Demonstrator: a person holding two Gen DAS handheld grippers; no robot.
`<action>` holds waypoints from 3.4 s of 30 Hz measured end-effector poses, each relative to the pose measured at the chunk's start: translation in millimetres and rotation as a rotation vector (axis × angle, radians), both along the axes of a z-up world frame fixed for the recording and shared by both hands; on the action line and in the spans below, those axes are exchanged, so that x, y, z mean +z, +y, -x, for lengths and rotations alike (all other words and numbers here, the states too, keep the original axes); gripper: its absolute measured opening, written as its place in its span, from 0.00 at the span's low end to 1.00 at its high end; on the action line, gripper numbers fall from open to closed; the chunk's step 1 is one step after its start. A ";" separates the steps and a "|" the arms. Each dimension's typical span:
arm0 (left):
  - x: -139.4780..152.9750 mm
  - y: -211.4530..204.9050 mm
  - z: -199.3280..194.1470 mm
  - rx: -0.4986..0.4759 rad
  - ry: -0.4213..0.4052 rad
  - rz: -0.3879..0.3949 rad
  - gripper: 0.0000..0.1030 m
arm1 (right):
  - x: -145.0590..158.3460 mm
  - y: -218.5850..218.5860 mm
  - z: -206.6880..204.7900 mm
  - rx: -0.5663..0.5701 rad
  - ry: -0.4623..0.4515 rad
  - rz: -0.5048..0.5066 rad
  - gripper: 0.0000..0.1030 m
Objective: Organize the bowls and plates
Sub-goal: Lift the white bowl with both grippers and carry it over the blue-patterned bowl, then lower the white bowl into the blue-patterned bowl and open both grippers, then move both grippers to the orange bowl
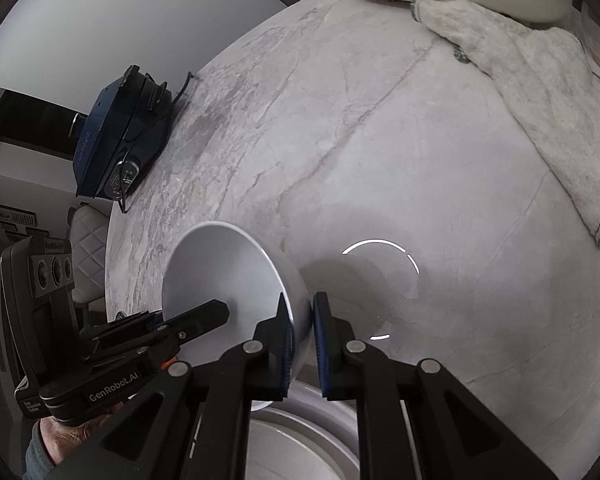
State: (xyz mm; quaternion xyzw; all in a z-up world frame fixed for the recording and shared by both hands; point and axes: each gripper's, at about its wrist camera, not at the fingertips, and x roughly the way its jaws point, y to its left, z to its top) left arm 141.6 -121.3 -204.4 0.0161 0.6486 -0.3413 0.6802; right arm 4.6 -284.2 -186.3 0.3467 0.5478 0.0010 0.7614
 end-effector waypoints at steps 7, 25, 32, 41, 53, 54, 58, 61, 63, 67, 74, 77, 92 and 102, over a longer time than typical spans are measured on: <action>43.4 72.7 -13.4 0.099 -0.041 0.033 0.14 | 32.0 48.7 -23.7 0.083 -0.057 -0.005 0.12; 38.3 337.4 -1.5 0.429 -0.019 -0.019 0.14 | 35.1 262.8 -88.9 0.437 -0.062 -0.047 0.12; 8.7 393.5 2.6 0.492 0.026 -0.046 0.14 | 12.9 321.9 -105.0 0.537 -0.012 -0.021 0.12; -25.7 403.9 2.7 0.493 0.069 -0.088 0.14 | -13.1 348.7 -111.5 0.575 0.046 0.024 0.12; -47.2 390.9 -5.8 0.474 0.064 -0.136 0.19 | -30.9 362.6 -115.6 0.602 0.070 0.111 0.11; -47.6 390.5 -6.5 0.475 0.063 -0.137 0.19 | -29.3 364.0 -115.1 0.610 0.064 0.126 0.11; -48.3 388.5 -10.6 0.476 0.060 -0.130 0.24 | -27.1 367.8 -115.0 0.627 0.048 0.171 0.11; -46.0 387.1 -10.4 0.476 0.050 -0.120 0.41 | -25.5 371.6 -113.4 0.644 0.036 0.207 0.11; -43.1 384.3 -10.0 0.471 0.037 -0.120 0.55 | -24.5 374.4 -112.3 0.655 0.030 0.223 0.10; -37.3 386.1 -10.9 0.478 0.016 -0.115 0.59 | -23.2 376.3 -110.8 0.655 0.025 0.227 0.10; -26.9 393.3 -9.3 0.495 -0.013 -0.103 0.71 | -19.0 372.4 -109.4 0.636 0.013 0.200 0.12; -21.0 398.1 -6.7 0.501 -0.021 -0.095 0.74 | -13.1 369.4 -107.3 0.623 -0.003 0.180 0.14; 37.9 347.2 50.7 0.343 -0.087 -0.014 0.85 | 55.2 235.5 -57.9 0.472 -0.131 0.099 0.77; 2.3 277.0 77.5 0.256 -0.021 -0.069 0.82 | 8.5 192.6 -25.7 0.536 0.035 0.105 0.39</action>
